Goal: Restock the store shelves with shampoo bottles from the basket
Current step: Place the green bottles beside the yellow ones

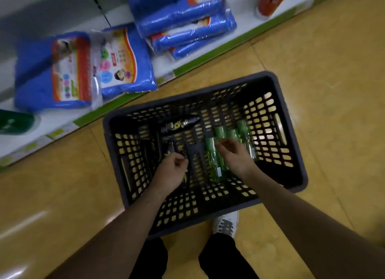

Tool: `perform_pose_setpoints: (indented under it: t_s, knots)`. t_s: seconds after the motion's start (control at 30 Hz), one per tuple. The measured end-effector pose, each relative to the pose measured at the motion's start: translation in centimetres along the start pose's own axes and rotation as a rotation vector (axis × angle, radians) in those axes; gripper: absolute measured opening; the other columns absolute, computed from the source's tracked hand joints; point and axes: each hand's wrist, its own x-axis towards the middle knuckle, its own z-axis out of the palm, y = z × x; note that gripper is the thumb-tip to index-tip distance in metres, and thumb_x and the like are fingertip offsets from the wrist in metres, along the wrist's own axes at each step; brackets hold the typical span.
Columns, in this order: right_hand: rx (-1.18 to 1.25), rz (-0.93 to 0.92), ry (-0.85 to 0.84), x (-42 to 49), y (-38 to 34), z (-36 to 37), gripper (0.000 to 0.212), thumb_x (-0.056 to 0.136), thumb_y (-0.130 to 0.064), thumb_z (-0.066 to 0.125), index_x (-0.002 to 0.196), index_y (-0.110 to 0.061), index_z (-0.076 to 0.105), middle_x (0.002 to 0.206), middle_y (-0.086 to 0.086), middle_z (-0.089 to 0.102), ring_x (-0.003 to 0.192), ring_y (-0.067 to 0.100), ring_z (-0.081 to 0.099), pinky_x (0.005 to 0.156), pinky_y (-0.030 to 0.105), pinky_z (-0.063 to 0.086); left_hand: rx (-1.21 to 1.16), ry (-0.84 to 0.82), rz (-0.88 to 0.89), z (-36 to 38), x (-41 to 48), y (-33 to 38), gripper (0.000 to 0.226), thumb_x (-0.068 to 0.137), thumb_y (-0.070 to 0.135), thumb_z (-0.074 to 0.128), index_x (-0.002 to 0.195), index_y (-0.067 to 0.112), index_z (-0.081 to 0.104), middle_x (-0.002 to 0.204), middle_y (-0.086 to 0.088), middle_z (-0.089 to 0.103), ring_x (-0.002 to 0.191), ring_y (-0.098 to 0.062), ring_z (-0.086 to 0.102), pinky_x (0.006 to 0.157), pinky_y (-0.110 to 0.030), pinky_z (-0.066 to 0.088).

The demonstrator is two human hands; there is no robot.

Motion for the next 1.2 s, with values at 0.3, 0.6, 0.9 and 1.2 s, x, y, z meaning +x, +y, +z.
perform_pose_setpoints:
  t_s: [0.3, 0.6, 0.9, 1.2]
  knots:
    - [-0.364, 0.077, -0.132, 4.5, 6.1, 3.1, 0.071, 0.091, -0.041, 0.069, 0.149, -0.018, 0.036, 0.148, 0.010, 0.041, 0.132, 0.030, 0.045, 0.107, 0.041, 0.045, 0.132, -0.075, -0.120, 3.6, 4.9, -6.1, 0.053, 0.096, 0.041, 0.061, 0.140, 0.018, 0.046, 0.135, -0.003, 0.049, 0.097, -0.011, 0.054, 0.086, -0.026, 0.047]
    - [-0.516, 0.238, -0.004, 8.3, 8.8, -1.3, 0.110, 0.079, -0.059, 0.073, 0.159, -0.025, 0.006, 0.166, 0.013, -0.010, 0.152, 0.040, -0.007, 0.121, 0.055, 0.015, 0.080, -0.197, -0.070, 9.8, 9.3, -2.8, 0.086, 0.089, 0.053, 0.066, 0.154, 0.034, 0.014, 0.159, -0.005, 0.023, 0.139, -0.027, 0.040, 0.113, -0.045, 0.039]
    - [-0.658, 0.125, 0.071, 12.5, 10.9, -0.5, 0.085, 0.090, -0.043, 0.069, 0.154, -0.011, 0.023, 0.160, 0.016, 0.019, 0.149, 0.034, 0.016, 0.122, 0.048, 0.023, -0.062, -0.111, -0.274, 15.9, 13.4, -1.8, 0.081, 0.093, 0.037, 0.066, 0.150, 0.009, 0.015, 0.153, -0.012, 0.034, 0.135, -0.028, 0.043, 0.089, -0.023, 0.035]
    - [-0.394, 0.202, 0.067, 14.1, 11.1, 1.8, 0.062, 0.093, -0.024, 0.067, 0.143, -0.006, 0.034, 0.143, 0.016, 0.045, 0.131, 0.034, 0.048, 0.109, 0.039, 0.044, -0.107, -0.067, -0.244, 15.4, 14.6, -3.6, 0.055, 0.077, 0.047, 0.076, 0.119, 0.018, 0.056, 0.109, -0.002, 0.066, 0.096, -0.023, 0.065, 0.081, -0.034, 0.055]
